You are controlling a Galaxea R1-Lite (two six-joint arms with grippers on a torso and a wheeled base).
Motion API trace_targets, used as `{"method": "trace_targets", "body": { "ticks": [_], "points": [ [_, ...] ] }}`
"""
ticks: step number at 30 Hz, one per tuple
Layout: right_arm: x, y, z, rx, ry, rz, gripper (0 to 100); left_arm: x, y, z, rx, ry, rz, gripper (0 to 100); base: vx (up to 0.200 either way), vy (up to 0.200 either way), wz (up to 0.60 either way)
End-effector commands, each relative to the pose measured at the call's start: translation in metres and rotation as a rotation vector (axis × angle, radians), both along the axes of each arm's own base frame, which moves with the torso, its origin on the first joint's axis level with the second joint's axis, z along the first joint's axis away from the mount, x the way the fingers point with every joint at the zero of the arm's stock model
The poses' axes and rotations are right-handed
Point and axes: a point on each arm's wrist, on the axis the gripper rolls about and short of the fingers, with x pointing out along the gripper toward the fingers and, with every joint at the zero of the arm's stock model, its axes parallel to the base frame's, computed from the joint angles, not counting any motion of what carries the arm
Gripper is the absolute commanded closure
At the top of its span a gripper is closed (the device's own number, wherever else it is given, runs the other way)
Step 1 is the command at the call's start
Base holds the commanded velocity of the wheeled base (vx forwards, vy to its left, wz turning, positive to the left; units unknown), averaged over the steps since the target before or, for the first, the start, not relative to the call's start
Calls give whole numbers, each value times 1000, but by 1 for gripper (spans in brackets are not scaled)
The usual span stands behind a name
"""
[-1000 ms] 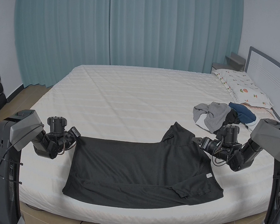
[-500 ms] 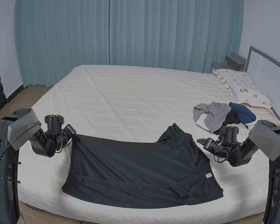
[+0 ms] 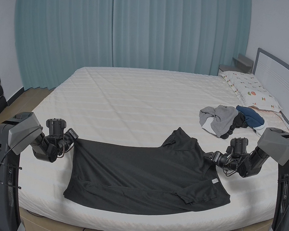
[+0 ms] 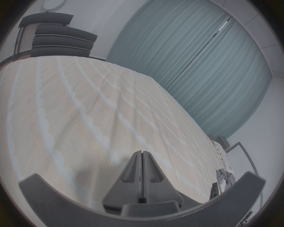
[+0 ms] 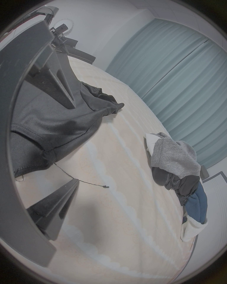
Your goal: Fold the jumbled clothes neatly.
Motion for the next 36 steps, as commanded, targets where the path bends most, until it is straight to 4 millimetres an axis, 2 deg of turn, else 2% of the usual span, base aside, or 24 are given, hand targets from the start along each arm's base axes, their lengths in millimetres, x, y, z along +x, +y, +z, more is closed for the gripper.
{"method": "trace_targets", "body": {
  "ticks": [1, 11, 13, 19, 24, 25, 29, 31, 36],
  "points": [
    [-1, 0, -6, 0, 17, 0, 100, 0, 0, -1, 0, 3, 1, 100, 0, 0, 0],
    [-6, -13, -6, -22, 35, -25, 100, -1, -1, -2, 3, 11, -3, 100, 0, 0, 0],
    [-5, -15, -1, -21, 24, -30, 100, -1, -1, -2, 5, 13, -3, 100, 0, 0, 0],
    [-7, -15, 8, -24, 35, -26, 100, -2, -1, -3, 10, 16, -8, 100, 0, 0, 0],
    [-7, -12, 5, -51, 39, 2, 100, -3, -1, -3, 11, 20, -8, 100, 0, 0, 0],
    [-6, -10, 5, -57, 29, 9, 0, -3, -1, -3, 11, 20, -8, 100, 0, 0, 0],
    [2, -7, 17, -70, -22, 24, 0, -3, -3, -3, 11, 23, -11, 100, 0, 0, 0],
    [9, 0, 28, -69, -61, 41, 0, -3, -3, -3, 11, 21, -11, 100, 0, 0, 0],
    [23, 19, 38, -66, -112, 80, 0, -4, -3, -3, 11, 26, -13, 100, 0, 0, 0]
  ]
}}
